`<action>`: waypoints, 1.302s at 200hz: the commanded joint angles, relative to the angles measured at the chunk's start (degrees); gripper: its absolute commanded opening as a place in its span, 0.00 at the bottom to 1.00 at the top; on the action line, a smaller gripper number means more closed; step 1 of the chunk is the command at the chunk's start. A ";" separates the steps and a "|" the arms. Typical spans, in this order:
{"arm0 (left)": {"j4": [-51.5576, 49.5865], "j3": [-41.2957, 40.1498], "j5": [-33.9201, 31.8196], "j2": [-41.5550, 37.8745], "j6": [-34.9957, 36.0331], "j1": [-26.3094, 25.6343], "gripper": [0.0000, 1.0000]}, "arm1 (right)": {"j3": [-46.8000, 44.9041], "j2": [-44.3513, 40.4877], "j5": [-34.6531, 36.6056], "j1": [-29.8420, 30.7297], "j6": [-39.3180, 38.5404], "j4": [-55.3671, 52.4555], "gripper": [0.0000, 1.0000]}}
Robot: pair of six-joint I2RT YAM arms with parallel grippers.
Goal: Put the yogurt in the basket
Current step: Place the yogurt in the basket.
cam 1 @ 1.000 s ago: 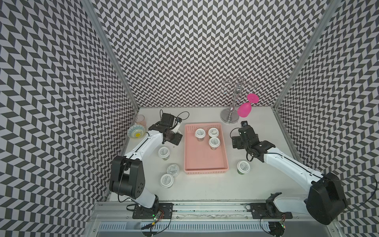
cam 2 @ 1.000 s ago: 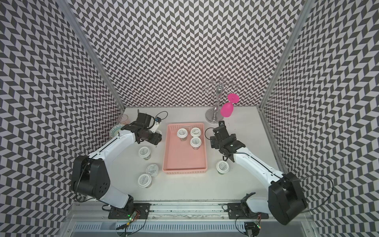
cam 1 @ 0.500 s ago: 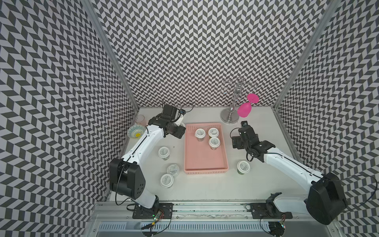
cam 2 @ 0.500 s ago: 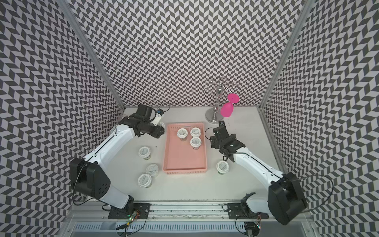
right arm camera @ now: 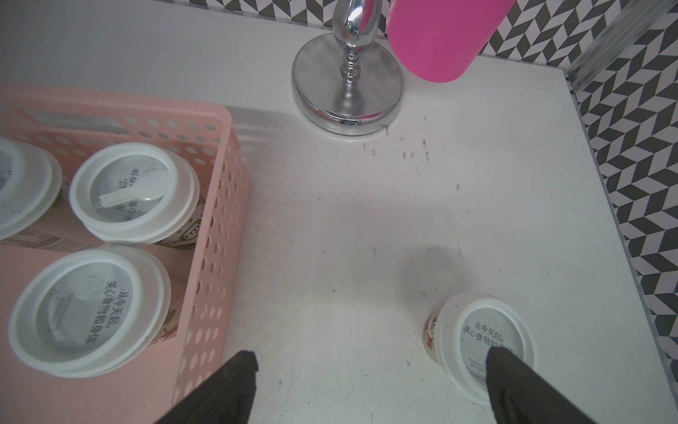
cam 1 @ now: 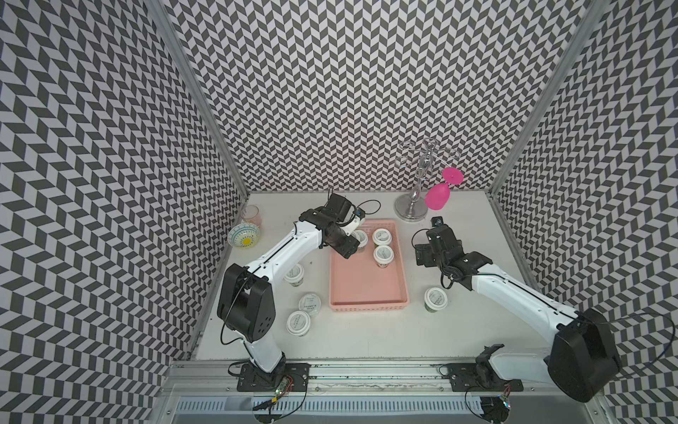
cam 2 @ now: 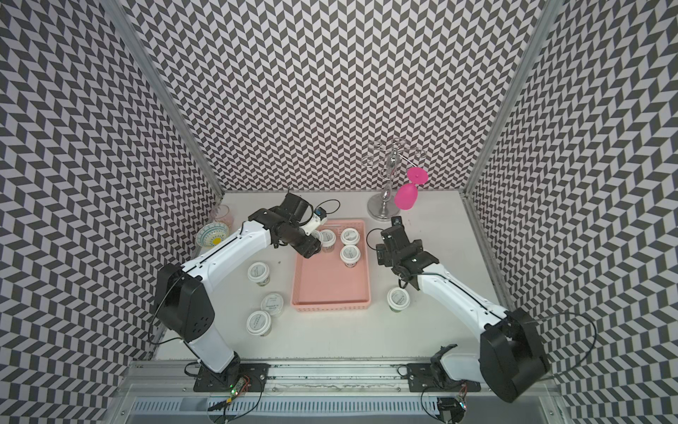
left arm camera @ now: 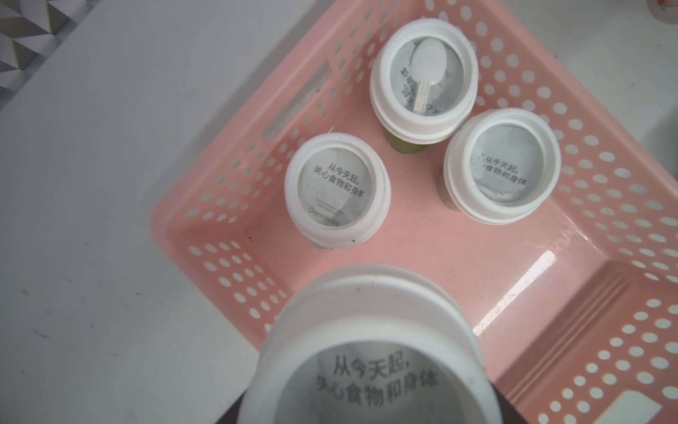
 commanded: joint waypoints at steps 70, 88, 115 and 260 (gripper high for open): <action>0.61 1.28 -2.21 7.42 -0.92 -3.11 0.70 | -0.66 -0.90 1.04 -0.14 -0.31 2.54 0.99; 1.01 1.05 -2.75 9.04 -1.25 -3.15 0.70 | -0.72 -1.00 0.96 -0.10 -0.32 2.54 0.99; 1.30 1.37 -3.20 10.76 -1.58 -3.42 0.70 | -0.73 -1.13 0.96 -0.07 -0.37 2.54 1.00; 2.79 -0.08 -3.70 11.73 -1.97 -3.63 0.85 | -0.81 -0.99 1.13 -0.10 -0.37 2.59 1.00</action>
